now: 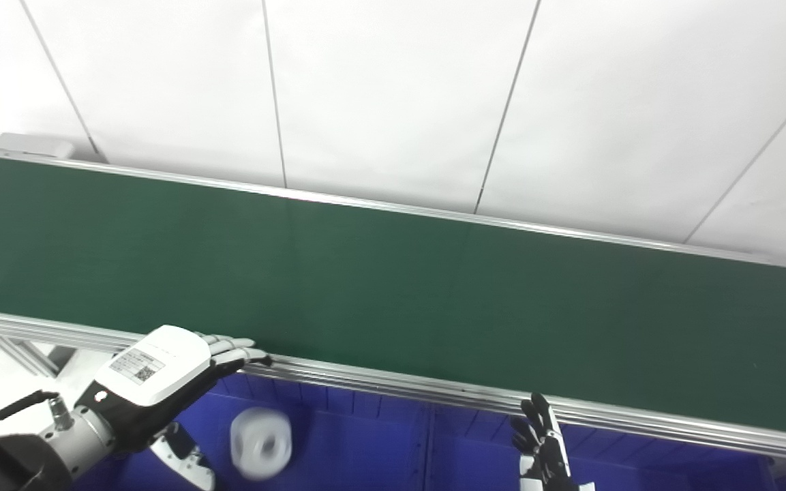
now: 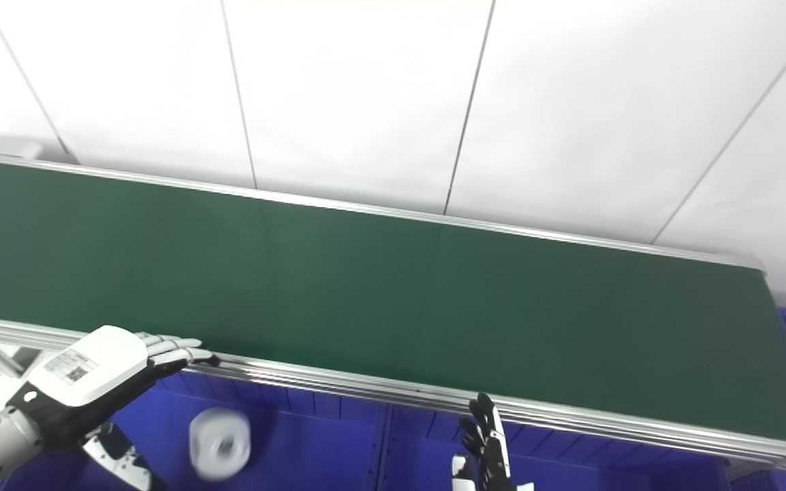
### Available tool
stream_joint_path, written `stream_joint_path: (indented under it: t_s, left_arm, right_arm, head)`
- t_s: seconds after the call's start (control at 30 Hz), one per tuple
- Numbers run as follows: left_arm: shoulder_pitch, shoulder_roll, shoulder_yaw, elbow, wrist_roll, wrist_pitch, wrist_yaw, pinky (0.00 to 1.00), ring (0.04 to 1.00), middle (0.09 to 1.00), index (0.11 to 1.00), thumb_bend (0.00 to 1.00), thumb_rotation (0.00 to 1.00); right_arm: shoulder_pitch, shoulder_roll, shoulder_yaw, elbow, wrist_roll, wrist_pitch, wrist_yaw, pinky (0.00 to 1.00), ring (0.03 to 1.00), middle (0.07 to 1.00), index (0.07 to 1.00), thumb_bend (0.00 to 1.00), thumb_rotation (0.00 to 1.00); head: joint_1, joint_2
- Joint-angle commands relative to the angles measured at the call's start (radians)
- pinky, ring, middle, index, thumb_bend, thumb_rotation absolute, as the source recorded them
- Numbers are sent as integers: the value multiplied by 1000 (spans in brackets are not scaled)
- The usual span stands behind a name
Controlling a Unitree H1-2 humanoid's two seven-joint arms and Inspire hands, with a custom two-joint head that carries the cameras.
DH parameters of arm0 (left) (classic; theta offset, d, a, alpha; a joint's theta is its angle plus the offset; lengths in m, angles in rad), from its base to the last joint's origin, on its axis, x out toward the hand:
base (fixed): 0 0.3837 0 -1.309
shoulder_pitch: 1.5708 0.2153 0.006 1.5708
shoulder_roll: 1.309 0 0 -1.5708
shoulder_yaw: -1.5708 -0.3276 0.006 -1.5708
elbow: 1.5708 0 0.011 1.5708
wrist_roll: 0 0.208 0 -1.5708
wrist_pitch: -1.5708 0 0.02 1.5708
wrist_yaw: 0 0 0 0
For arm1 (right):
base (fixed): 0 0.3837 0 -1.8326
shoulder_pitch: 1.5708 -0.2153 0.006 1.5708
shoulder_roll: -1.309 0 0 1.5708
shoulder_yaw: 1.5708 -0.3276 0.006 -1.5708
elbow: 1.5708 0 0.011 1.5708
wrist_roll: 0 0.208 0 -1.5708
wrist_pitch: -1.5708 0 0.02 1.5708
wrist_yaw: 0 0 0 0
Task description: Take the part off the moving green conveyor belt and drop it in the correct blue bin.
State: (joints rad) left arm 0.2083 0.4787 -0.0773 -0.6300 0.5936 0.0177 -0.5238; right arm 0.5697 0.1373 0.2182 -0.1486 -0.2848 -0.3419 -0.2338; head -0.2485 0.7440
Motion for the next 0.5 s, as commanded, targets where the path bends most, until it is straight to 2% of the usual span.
stream_joint_path:
  t_s: [0.0, 0.07, 0.13, 0.17, 0.2, 0.23, 0.27, 0.3, 0.33, 0.37, 0.4, 0.43, 0.47]
  left_arm:
    - [12, -83, 11, -72, -112, 104, 25, 681, 800, 861, 857, 812, 313]
    - [39, -205, 26, -126, -269, 252, 41, 679, 834, 900, 900, 692, 327]
    - [72, -324, 31, -170, -411, 364, 69, 817, 905, 940, 947, 564, 415]
    - [88, -366, 30, -188, -460, 405, 79, 898, 945, 965, 979, 511, 511]
    - [97, -389, 29, -199, -489, 428, 87, 932, 965, 980, 989, 484, 565]
    - [130, -440, 9, -208, -522, 443, 105, 967, 984, 992, 997, 433, 603]
    - [153, -471, -3, -213, -544, 448, 118, 990, 995, 998, 999, 387, 613]
    - [187, -503, -31, -209, -556, 447, 134, 990, 995, 998, 999, 387, 613]
    - [209, -521, -49, -206, -564, 446, 147, 996, 998, 999, 1000, 353, 663]
    - [228, -527, -65, -193, -574, 445, 154, 998, 999, 1000, 1000, 341, 681]
    - [240, -528, -78, -184, -583, 445, 162, 1000, 1000, 1000, 1000, 359, 755]
    - [251, -526, -86, -161, -590, 436, 167, 1000, 1000, 1000, 1000, 365, 781]
    - [257, -523, -92, -144, -596, 428, 174, 1000, 1000, 1000, 1000, 359, 846]
  right_arm:
    - [15, 59, 41, -34, 1, 1, 2, 855, 879, 920, 947, 539, 1000]
    - [16, 63, 43, -35, -8, 6, 0, 857, 878, 923, 950, 556, 1000]
    - [14, 70, 45, -34, -14, 10, -3, 854, 875, 922, 948, 564, 1000]
    - [13, 75, 47, -33, -17, 12, -6, 854, 874, 922, 947, 573, 1000]
    - [11, 79, 49, -33, -20, 14, -7, 854, 873, 921, 946, 581, 1000]
    - [10, 83, 51, -33, -22, 19, -8, 857, 874, 922, 944, 590, 1000]
    - [9, 87, 53, -32, -24, 22, -9, 862, 876, 924, 944, 595, 1000]
    - [8, 93, 56, -34, -28, 29, -10, 862, 876, 924, 944, 595, 1000]
    - [8, 98, 58, -36, -32, 35, -12, 865, 874, 922, 941, 592, 998]
    - [7, 104, 62, -38, -36, 43, -13, 865, 874, 921, 940, 591, 997]
    - [6, 108, 64, -39, -39, 49, -14, 871, 875, 921, 938, 593, 993]
    - [2, 115, 67, -37, -43, 53, -18, 873, 875, 921, 938, 594, 992]
    - [-1, 118, 69, -35, -46, 55, -21, 871, 866, 915, 931, 590, 983]
  head:
    - [-8, 6]
    - [-19, 12]
    - [-31, 17]
    - [-48, 21]
    - [-48, 21]
    - [-63, 25]
    - [-76, 29]
    - [-95, 33]
    - [-104, 36]
    - [-137, 44]
    - [-137, 44]
    - [-181, 54]
    - [-181, 54]
